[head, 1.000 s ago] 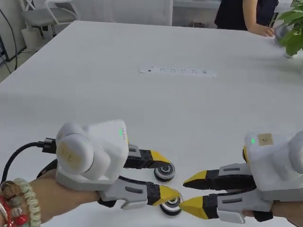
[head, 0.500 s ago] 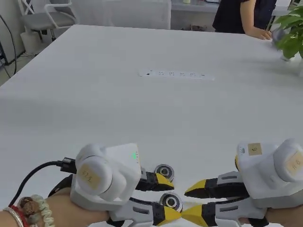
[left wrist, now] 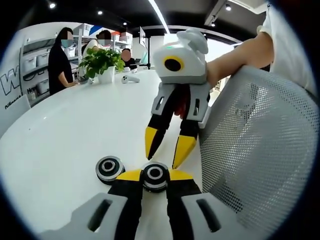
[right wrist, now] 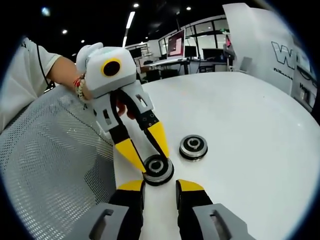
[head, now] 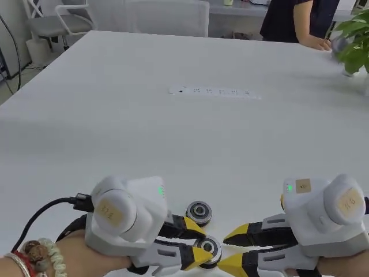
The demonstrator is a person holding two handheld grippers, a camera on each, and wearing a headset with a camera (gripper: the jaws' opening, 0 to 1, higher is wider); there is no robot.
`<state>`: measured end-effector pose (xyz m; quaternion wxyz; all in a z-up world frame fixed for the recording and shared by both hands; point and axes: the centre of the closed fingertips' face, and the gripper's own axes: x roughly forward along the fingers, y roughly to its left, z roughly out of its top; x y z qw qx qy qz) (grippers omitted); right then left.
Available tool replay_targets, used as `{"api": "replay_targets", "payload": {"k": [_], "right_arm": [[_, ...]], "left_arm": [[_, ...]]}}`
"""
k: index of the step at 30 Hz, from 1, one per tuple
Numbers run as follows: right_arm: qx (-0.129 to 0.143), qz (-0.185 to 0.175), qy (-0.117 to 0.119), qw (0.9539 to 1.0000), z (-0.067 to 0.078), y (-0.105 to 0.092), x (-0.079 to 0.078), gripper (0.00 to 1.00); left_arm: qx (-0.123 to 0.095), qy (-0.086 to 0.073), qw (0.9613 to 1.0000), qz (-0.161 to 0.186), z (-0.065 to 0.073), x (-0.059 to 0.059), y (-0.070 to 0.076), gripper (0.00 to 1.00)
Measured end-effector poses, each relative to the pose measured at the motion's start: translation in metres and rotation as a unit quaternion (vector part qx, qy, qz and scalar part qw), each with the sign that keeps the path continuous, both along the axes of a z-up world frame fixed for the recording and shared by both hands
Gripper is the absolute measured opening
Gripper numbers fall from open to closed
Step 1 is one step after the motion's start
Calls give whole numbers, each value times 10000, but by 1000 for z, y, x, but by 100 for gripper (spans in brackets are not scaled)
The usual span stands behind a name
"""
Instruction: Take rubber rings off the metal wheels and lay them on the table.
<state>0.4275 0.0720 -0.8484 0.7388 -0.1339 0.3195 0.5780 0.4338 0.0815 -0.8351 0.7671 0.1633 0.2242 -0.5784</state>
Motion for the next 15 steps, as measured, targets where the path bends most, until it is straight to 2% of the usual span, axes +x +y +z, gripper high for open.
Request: {"api": "replay_targets", "payload": {"k": [2,5,8,10,15], "right_arm": [[22,-29,-10,10000,0,0,1,22],[22,-63,2,10000,-1,0,2,21],[4,-5,-29,10000,-2,1,0,20],[-28,56,-63,10000,-3,3,-1,19],[-179,233,-224,9993,-8,5,-3,16]], "left_arm": [[10,-40,10000,-34,0,-1,-1,12],[67,-190,9998,-70,0,1,-1,10],[55,-209,9997,-70,0,1,-1,10],[71,-274,9995,-108,0,1,-1,10],[67,-245,9996,-144,-2,-2,-1,8]]}}
